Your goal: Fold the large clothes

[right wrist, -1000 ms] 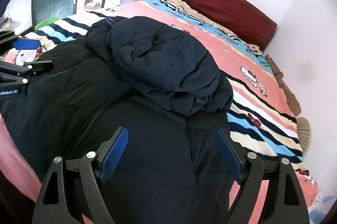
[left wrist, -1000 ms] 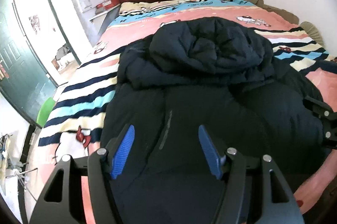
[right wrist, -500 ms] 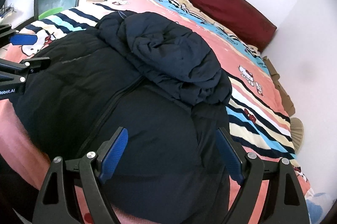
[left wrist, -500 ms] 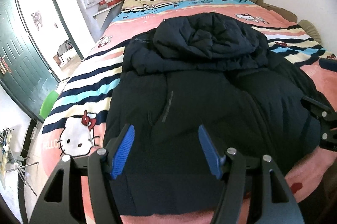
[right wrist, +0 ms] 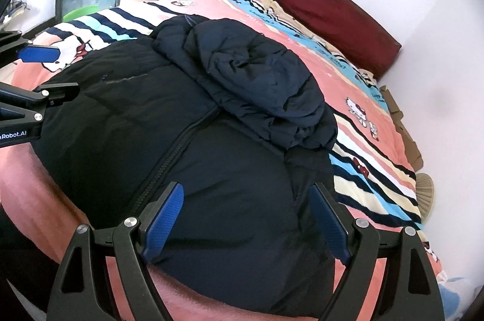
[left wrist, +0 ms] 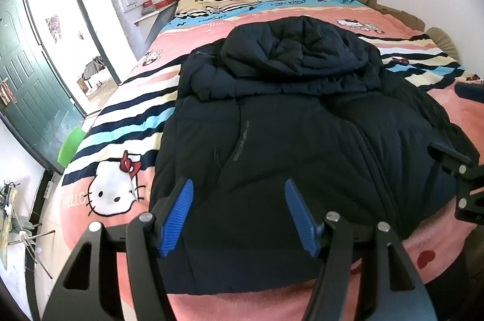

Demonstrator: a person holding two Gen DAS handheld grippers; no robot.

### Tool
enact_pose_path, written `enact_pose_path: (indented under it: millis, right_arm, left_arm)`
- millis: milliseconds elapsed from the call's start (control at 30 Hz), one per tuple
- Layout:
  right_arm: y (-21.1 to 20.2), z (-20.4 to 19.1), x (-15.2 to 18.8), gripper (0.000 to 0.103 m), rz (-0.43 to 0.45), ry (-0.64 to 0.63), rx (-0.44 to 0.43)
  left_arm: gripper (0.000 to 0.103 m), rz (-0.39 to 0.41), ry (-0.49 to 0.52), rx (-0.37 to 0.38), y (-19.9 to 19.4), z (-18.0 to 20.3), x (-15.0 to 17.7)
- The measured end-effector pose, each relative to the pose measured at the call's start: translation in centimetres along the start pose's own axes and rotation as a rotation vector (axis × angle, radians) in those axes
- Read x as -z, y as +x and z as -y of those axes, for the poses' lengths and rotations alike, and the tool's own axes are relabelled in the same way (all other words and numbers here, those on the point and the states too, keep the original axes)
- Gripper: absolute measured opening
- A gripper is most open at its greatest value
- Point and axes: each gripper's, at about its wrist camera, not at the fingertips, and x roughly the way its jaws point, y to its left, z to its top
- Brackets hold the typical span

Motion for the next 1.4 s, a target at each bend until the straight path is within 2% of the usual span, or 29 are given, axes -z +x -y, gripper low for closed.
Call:
enact_pose_path:
  millis: [433, 800, 900, 1033, 1400]
  right_arm:
    - [-1.0, -3.0, 0.8, 0.084, -0.032, -0.071, -0.082]
    - [-2.3, -6.9, 1.4, 0.084, -0.071, -0.129, -0.243]
    - [-2.3, -7.4, 1.6, 0.084, -0.109, -0.141, -0.286]
    - [-2.4, -7.9, 2.4, 0.084, -0.190, -0.223, -0.326]
    - [-3.4, -8.1, 3.6, 0.084, -0.300, -0.398, -0.312]
  left_arm:
    - [0.062, 0.010, -0.009, -0.010, -1.3, -0.4, 0.9]
    - [0.062, 0.005, -0.041, -0.043, -1.8, -2.6, 1.2]
    - [0.062, 0.005, -0.038, -0.044, -1.9, -2.8, 1.2]
    - [0.062, 0.004, -0.040, -0.043, -1.8, -3.1, 1.2]
    - [0.062, -0.019, -0.037, -0.009, -0.6, -2.8, 1.3]
